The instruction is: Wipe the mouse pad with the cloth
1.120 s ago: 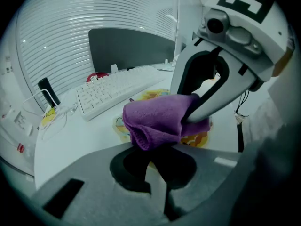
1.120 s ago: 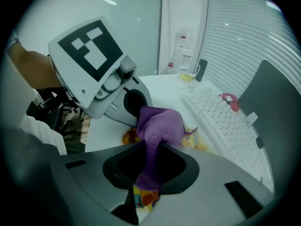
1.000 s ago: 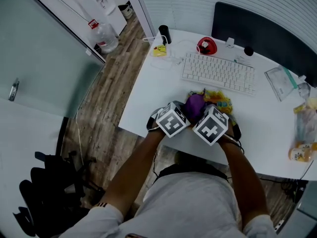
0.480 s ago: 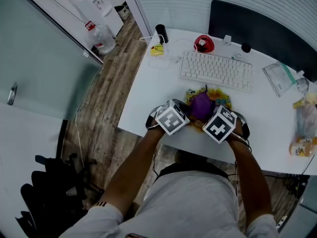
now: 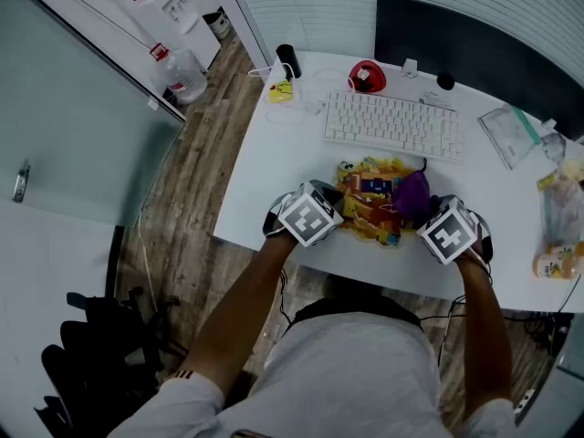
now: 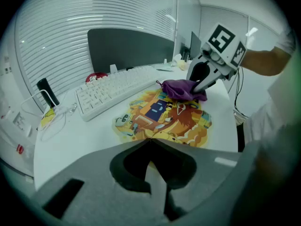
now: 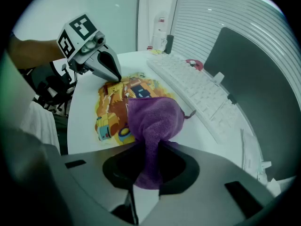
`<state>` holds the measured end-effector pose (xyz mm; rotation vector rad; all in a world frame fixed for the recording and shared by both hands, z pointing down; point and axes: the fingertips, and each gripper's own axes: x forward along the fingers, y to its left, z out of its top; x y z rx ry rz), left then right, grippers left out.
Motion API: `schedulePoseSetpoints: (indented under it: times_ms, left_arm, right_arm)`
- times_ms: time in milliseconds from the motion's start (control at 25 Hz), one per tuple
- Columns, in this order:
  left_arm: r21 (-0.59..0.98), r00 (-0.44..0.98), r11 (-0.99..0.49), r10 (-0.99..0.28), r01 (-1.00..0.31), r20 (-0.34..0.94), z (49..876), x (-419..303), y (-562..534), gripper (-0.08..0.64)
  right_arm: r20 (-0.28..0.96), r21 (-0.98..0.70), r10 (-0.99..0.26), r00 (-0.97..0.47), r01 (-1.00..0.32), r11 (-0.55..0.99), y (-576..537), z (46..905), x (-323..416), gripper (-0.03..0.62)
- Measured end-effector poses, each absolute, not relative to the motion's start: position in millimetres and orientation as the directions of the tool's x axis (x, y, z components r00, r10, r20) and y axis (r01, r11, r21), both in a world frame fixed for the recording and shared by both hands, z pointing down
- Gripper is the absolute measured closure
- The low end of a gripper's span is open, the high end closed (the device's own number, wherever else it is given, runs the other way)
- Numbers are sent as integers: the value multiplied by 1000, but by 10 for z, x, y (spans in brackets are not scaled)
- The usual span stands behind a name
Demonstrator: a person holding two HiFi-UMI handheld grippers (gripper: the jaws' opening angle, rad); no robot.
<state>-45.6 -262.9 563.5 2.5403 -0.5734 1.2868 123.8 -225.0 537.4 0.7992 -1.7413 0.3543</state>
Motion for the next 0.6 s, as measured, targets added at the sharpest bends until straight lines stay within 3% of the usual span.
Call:
schedulePoseSetpoints:
  times_ms: [240,600]
  left_arm:
    - [35,535,-895,-234,-445,812,5635,-457,-2626,543]
    - [41,537,-891,-236,-453,810,5628,-449,-2632,543]
  right_arm:
    - [924,183,-360,-128,-681,709,-2190,5302,1395,522]
    - [876,175,-387,-288,-558,811,-2055,4892,425,522]
